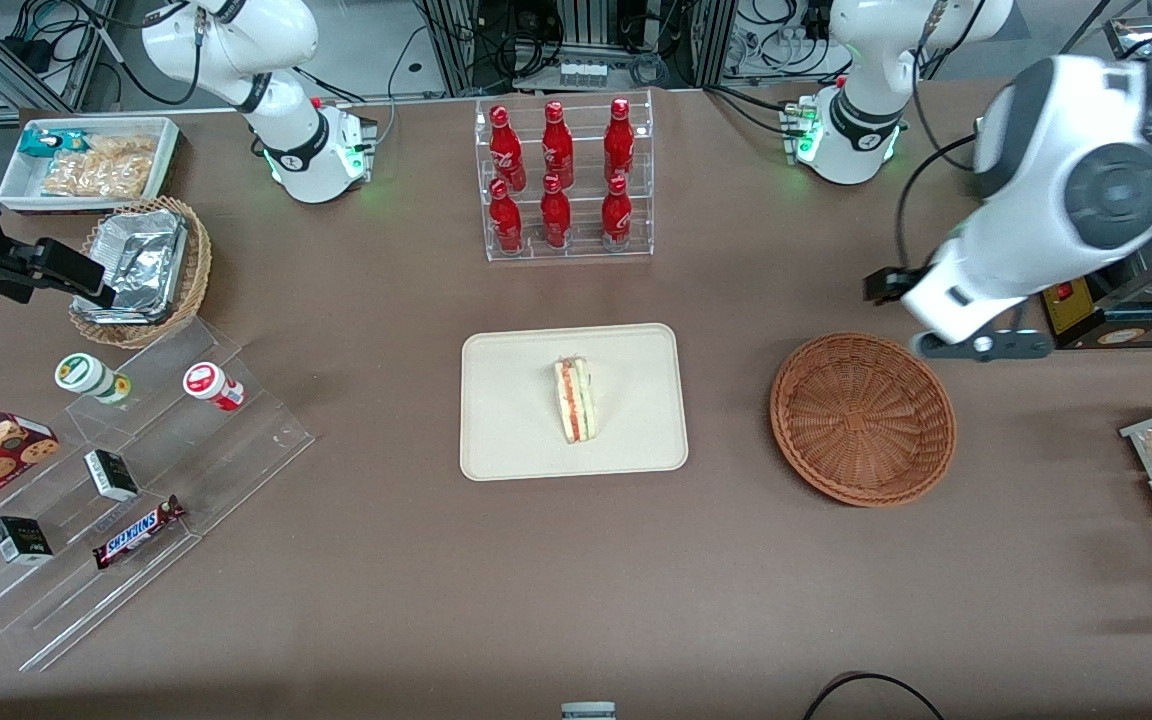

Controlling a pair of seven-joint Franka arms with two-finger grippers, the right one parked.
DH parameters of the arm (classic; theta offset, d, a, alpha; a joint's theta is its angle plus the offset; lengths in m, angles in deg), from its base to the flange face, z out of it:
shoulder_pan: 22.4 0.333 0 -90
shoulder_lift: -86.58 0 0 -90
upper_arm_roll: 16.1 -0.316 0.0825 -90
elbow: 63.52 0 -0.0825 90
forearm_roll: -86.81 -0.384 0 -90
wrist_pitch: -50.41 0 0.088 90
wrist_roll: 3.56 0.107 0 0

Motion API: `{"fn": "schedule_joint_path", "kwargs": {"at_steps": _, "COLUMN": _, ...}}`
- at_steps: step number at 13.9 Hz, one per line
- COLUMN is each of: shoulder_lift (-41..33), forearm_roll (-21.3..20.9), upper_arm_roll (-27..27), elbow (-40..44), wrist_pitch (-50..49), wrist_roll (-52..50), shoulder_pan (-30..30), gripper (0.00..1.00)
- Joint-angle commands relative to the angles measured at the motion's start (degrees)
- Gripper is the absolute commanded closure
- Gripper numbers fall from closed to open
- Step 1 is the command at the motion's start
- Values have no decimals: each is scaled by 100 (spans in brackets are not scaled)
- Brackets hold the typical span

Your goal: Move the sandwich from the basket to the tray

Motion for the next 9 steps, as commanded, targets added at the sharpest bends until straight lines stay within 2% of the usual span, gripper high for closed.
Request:
{"fn": "schedule_joint_path", "kwargs": {"at_steps": 1, "shoulder_lift": -271, "forearm_roll": 130, "upper_arm_roll": -412, "elbow": 199, "wrist_pitch": -389, "wrist_roll": 693, "shoulder_pan": -26, "gripper": 0}}
{"fn": "schedule_joint_path", "kwargs": {"at_steps": 4, "shoulder_lift": -386, "forearm_roll": 86, "upper_arm_roll": -825, "elbow": 499, "wrist_pitch": -549, "wrist_roll": 1002, "shoulder_pan": -78, "gripper": 0}}
{"fn": "schedule_joint_path", "kwargs": {"at_steps": 9, "shoulder_lift": -386, "forearm_roll": 51, "upper_arm_roll": -923, "elbow": 570, "wrist_pitch": -241, "wrist_roll": 1003, "shoulder_pan": -78, "gripper": 0}}
